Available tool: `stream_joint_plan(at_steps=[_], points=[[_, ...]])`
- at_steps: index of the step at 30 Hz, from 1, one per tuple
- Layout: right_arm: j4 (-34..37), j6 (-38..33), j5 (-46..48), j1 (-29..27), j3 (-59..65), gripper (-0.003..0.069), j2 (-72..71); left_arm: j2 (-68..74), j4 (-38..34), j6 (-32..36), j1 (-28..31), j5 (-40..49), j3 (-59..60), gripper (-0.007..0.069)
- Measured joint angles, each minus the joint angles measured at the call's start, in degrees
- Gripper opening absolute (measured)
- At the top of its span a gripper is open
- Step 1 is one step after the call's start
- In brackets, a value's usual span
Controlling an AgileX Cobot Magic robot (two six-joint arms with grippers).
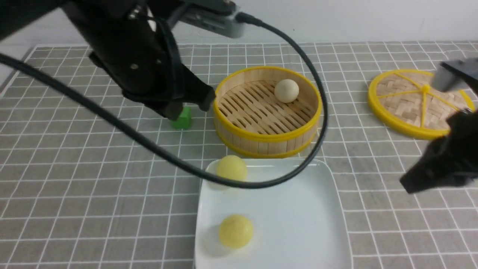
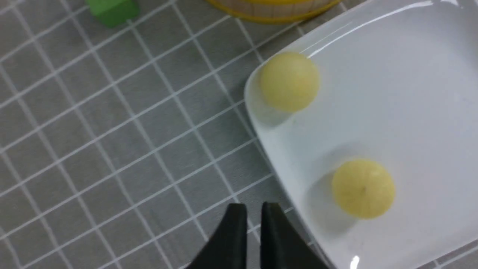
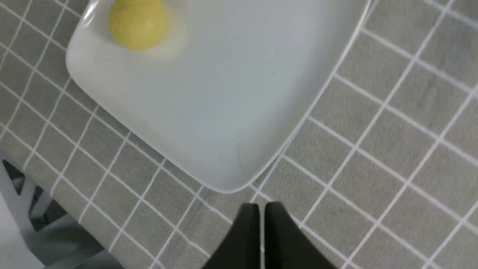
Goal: Put the steamed buns into the plate on the grey tablecloth.
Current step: 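Reach toward a bun in the bamboo steamer with the right gripper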
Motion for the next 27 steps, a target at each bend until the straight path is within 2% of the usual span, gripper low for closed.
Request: stream_joint_plan(at_steps=[4, 7, 8, 10, 12, 16, 21, 27], points=[[-9.97, 10.52, 0.63, 7.51, -16.28, -0.0013, 11.67, -4.48, -1.60, -1.02, 6.52, 0.24, 3.09, 0.0015], [-15.70, 15.53, 1.45, 9.31, -29.32, 0.0001, 21.84, -6.86, -4.71, -1.35, 14.59, 0.39, 8.05, 0.0015], [-16.16, 15.69, 1.58, 9.40, -30.16, 0.0003, 23.18, -6.95, -4.92, -1.43, 15.61, 0.38, 8.37, 0.0015], [-18.11, 16.98, 2.69, 9.64, -40.54, 0.0049, 31.63, -7.62, -7.12, -1.48, 21.09, 0.57, 11.95, 0.0015], [-18.73, 17.10, 2.93, 9.64, -46.96, 0.0107, 36.34, -7.74, -8.38, -1.48, 23.09, 0.62, 13.54, 0.0015], [-19.70, 16.85, 3.31, 9.64, -59.13, 0.0272, 46.71, -7.74, -9.06, -1.63, 24.30, 0.10, 14.80, 0.0018], [-21.89, 16.46, 3.56, 9.58, -70.26, 0.0419, 56.05, -7.74, -10.02, -1.63, 24.30, -1.22, 14.85, 0.0021], [-23.16, 16.40, 1.43, 8.08, -75.35, 0.0449, 63.35, -7.74, -10.25, -1.63, 24.30, -1.46, 14.85, 0.0026]])
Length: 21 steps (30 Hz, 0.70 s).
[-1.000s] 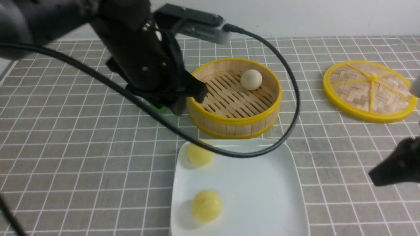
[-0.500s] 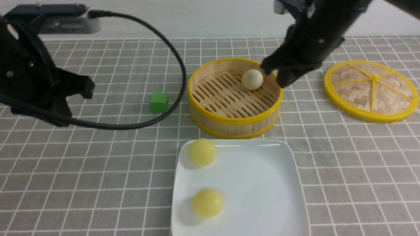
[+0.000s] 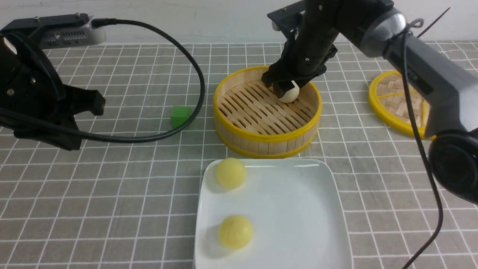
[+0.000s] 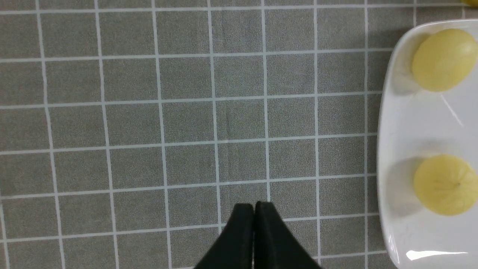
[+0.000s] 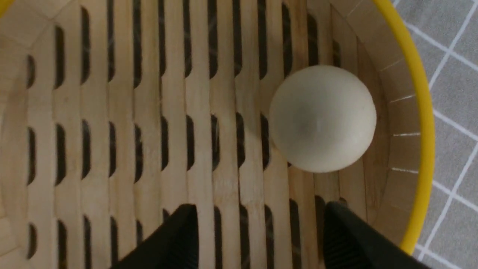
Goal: Put the steamed buns into the plate on the grey tablecloth.
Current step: 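Reach toward a bun in the bamboo steamer with the right gripper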
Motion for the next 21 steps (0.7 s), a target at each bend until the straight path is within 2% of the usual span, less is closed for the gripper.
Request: stream_joint_plan(at_steps=[10, 13, 14, 17, 19, 20, 21], points=[[-0.22, 0.80, -9.24, -2.41, -0.46, 0.0448, 4.50, 0.00, -0.01, 0.00, 0.00, -0.17, 0.00, 0.0037], [0.55, 0.80, -11.33, -2.41, -0.46, 0.0417, 5.54, 0.00, -0.07, 0.00, 0.00, -0.17, 0.00, 0.0041], [0.88, 0.80, -11.75, -2.41, -0.46, 0.0397, 5.74, 0.00, -0.07, 0.00, 0.00, -0.17, 0.00, 0.0041], [1.97, 0.80, -11.75, -2.41, -0.46, 0.0277, 5.98, 0.00, -0.07, 0.00, 0.00, -0.29, 0.00, 0.0041], [2.79, 0.80, -10.81, -2.41, -0.74, 0.0123, 5.91, 0.00, -0.07, 0.00, 0.00, -0.35, 0.00, 0.0042], [2.84, 0.80, -10.81, -2.41, -0.81, 0.0109, 5.84, 0.00, -0.07, 0.00, 0.00, -0.35, 0.00, 0.0042], [3.03, 0.80, -8.85, -2.41, -1.50, 0.0045, 5.69, 0.00, -0.11, 0.00, 0.00, -0.35, 0.00, 0.0042]])
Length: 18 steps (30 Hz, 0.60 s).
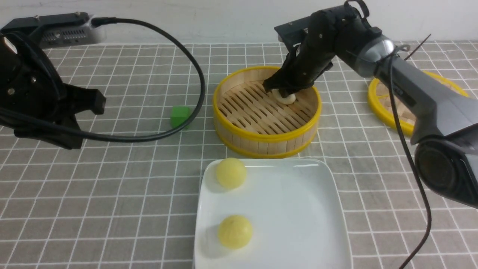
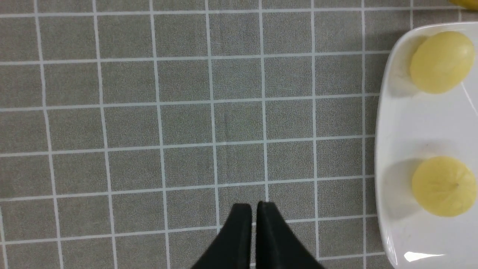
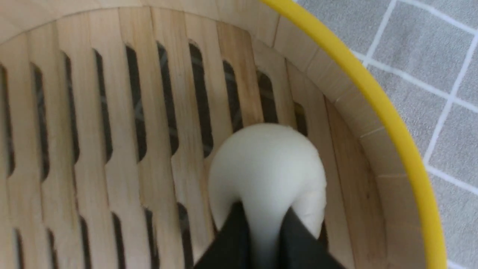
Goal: Put the steamed buns into the plate on the grey tablecloth.
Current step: 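Reach toward a bun in the bamboo steamer with the right gripper, then move the steamed bun from the bamboo steamer onto the white plate with the right gripper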
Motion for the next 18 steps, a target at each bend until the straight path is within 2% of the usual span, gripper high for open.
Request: stream_joint_plan(at_steps=[4, 10, 14, 18], points=[[0.97, -1.60, 9.44, 0.00, -3.64, 0.0025, -2.16, 0.00, 0.00, 0.00, 0.00, 0.06, 0.00, 0.0042], [6.74, -1.37, 11.26, 0.00, -3.31, 0.0025, -14.40, 0.00, -0.01, 0.00, 0.02, 0.06, 0.00, 0.0043], [8.25, -0.77, 11.20, 0.00, 5.54, 0.0025, -24.35, 0.00, 0.63, 0.00, 0.02, 0.06, 0.00, 0.0043], [9.16, -0.02, 11.33, 0.00, 28.69, 0.0025, -39.66, 0.00, 2.36, 0.00, 0.02, 0.17, 0.00, 0.0043]])
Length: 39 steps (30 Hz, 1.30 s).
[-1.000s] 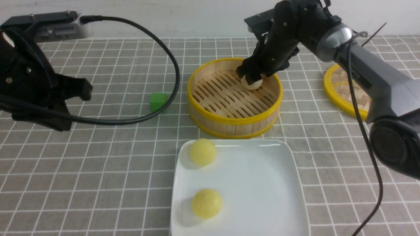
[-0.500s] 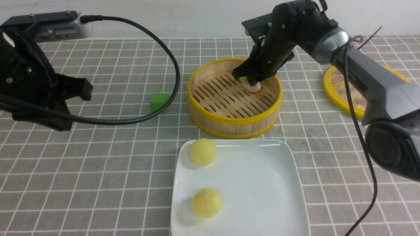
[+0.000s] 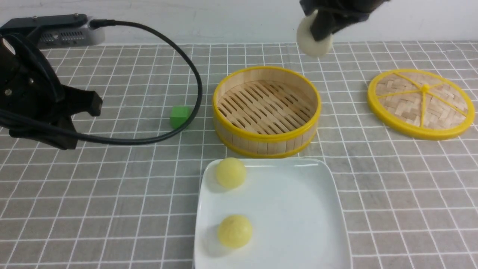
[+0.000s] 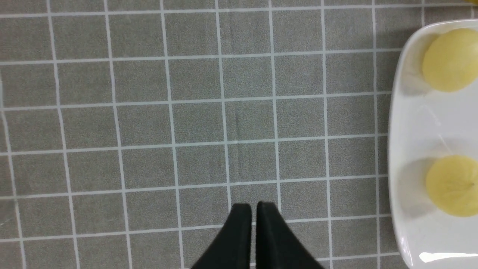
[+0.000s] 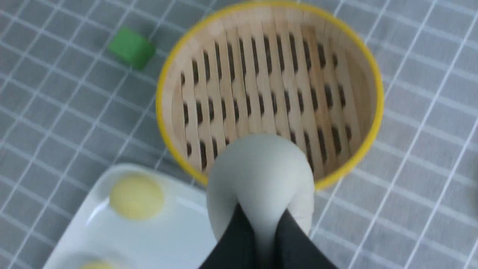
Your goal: Put the steamed buns into the plate on the grey tablecloth.
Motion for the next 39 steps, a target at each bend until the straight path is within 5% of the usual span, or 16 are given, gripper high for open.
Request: stream_joint_plan(at_steps=[9, 18, 22, 26, 30, 32, 34, 39], points=[[8.19, -2.99, -7.02, 2.64, 36.44, 0.0029, -14.25, 0.00, 0.21, 0.00, 0.00, -0.78, 0.00, 0.0051], [9.48, -5.16, -19.02, 9.86, 40.95, 0.0077, -7.72, 0.00, 0.21, 0.00, 0.00, -1.65, 0.00, 0.0054], [10.20, -5.16, -21.55, 10.27, 40.95, 0.0222, -4.88, 0.00, 0.86, 0.00, 0.00, -1.71, 0.00, 0.0059], [10.32, -5.16, -21.51, 10.27, 40.95, 0.0444, -4.11, 0.00, 1.08, 0.00, 0.00, -2.14, 0.00, 0.0063], [10.31, -5.46, -19.23, 9.74, 40.95, 0.0559, -5.25, 0.00, 1.13, 0.00, 0.00, -2.14, 0.00, 0.0066], [10.31, -5.55, -16.92, 8.79, 40.61, 0.0538, -7.10, 0.00, 1.24, 0.00, 0.00, -2.14, 0.00, 0.0068], [9.48, -5.60, -14.07, 7.31, 40.12, 0.0436, -10.54, 0.00, 1.60, 0.00, 0.00, -2.09, 0.00, 0.0068], [2.52, -3.64, -5.89, 2.21, 41.77, 0.0028, -26.23, 0.00, 1.60, 0.00, 0.00, -2.09, 0.00, 0.0072]])
